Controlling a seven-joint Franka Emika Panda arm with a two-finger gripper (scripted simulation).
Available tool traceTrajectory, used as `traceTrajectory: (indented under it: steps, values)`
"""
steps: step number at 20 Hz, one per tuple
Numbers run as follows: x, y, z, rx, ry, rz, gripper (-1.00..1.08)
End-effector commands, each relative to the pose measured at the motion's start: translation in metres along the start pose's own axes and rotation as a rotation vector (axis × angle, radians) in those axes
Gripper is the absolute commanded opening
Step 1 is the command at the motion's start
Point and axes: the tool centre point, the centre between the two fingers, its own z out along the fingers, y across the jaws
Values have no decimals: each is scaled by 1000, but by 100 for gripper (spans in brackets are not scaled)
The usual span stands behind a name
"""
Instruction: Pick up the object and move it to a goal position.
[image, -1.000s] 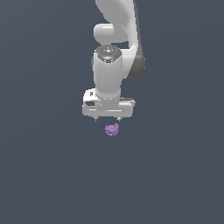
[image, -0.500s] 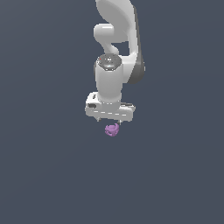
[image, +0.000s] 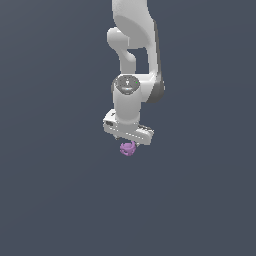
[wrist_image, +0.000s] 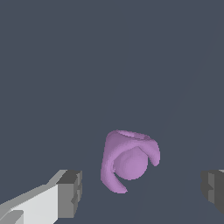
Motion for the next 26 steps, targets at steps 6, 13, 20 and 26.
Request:
traceTrajectory:
  steps: [6,13,20,26]
  values:
    - [-11,0,21,0,-11,121,100]
    - [-14,0,28,-1,-14,157,100]
    - [-14,1,39,-1,-14,153,100]
    - [-16,1,68,-1,-14,157,100]
